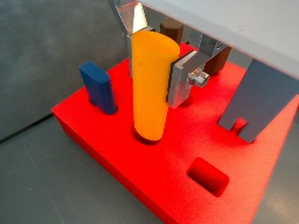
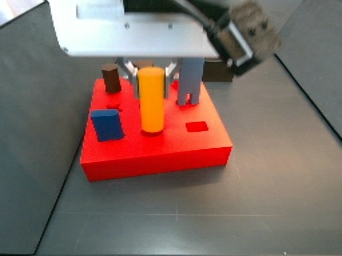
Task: Pick up the oval object. Move up. Move to above the board. Insert the oval object.
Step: Insert the oval object.
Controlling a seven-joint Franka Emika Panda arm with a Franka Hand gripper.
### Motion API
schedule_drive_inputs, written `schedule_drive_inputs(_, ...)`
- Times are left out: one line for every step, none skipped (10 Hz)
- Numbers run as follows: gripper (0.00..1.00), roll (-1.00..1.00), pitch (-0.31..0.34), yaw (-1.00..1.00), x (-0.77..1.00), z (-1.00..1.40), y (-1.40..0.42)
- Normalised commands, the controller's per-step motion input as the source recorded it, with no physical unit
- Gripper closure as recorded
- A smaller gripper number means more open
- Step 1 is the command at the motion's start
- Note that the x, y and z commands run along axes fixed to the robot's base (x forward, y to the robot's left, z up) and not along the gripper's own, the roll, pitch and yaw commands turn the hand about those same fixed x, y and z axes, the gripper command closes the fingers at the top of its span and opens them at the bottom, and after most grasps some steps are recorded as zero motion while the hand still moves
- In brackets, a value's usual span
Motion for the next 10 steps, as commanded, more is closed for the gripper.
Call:
schedule_drive_inputs(1.0,0.03,0.0,0.0,-0.02,-0.29,0.0)
schedule_drive_inputs(1.0,0.0,0.0,0.01,-0.01,-0.25,0.0)
schedule_drive_inputs(1.0,0.0,-0.004,0.04,0.0,-0.23,0.0)
schedule_drive_inputs(1.0,0.0,-0.046,0.03,0.0,-0.34,0.0)
schedule_drive_inputs(1.0,0.03,-0.059,0.01,0.0,-0.53,-0.04)
schedule_drive_inputs(1.0,0.08,-0.044,0.0,0.0,-0.53,-0.07)
schedule_drive_inputs(1.0,0.04,-0.014,0.0,0.0,-0.39,-0.02)
schedule_drive_inputs(1.0,0.0,-0.123,0.0,-0.04,-0.19,0.0)
schedule_drive_inputs(1.0,-0.01,0.0,0.0,0.0,0.0,0.03)
schedule_drive_inputs(1.0,0.0,0.0,0.0,0.0,0.0,0.0)
